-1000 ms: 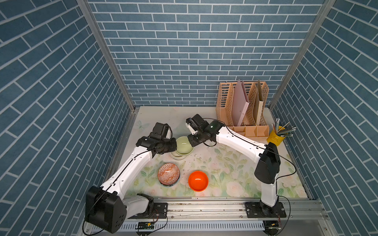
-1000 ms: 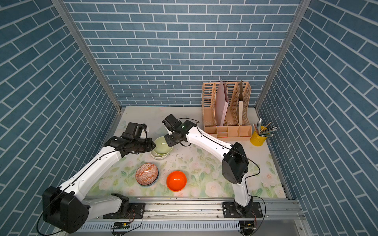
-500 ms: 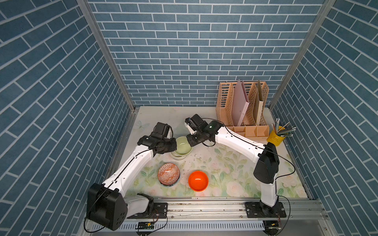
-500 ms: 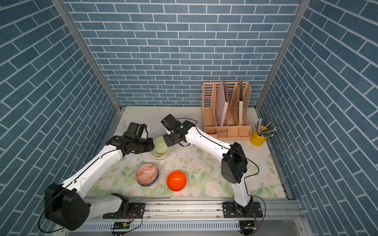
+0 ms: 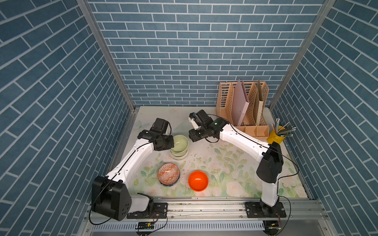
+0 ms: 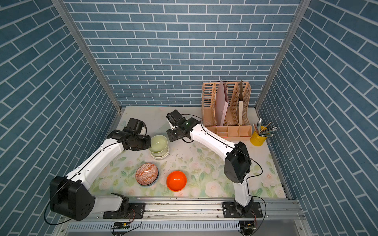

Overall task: Stack the bowls
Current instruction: Place the bowl on the bowl.

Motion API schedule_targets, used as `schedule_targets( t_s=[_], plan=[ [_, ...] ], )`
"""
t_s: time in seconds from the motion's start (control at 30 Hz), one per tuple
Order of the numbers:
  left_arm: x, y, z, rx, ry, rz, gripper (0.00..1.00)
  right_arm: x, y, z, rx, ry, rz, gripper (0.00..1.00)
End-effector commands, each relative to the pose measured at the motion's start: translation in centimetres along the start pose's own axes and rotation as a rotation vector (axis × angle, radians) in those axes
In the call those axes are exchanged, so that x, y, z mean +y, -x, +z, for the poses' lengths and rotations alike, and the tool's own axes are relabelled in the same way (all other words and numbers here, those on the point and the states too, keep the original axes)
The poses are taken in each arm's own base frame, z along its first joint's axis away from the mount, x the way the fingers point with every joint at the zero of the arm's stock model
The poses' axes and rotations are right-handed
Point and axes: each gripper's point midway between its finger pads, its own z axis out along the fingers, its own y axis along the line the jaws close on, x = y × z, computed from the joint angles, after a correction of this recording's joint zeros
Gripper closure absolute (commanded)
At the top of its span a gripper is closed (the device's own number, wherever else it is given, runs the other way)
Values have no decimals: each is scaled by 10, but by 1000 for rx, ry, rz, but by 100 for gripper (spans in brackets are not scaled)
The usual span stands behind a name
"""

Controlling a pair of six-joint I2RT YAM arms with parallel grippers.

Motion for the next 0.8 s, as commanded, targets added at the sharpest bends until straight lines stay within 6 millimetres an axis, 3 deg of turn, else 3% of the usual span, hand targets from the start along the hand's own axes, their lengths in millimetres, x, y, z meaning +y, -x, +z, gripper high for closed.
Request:
schedule_targets(
  t_s=[0.0,0.27,0.5,0.77],
  plan=[
    [2,16,-3,-20,11,12,100,-10,16,-35,-92,15,-4,48],
    [5,15,16,13,17,9,100,-40,-1,-46,-102,2,37,49],
    [9,14,28,26,31,0,100,-54,-25,-43,-74,-3,53,51],
    [16,8,41,47,44,-7,100,-63,-33,-42,-70,-12,69,54]
  ],
)
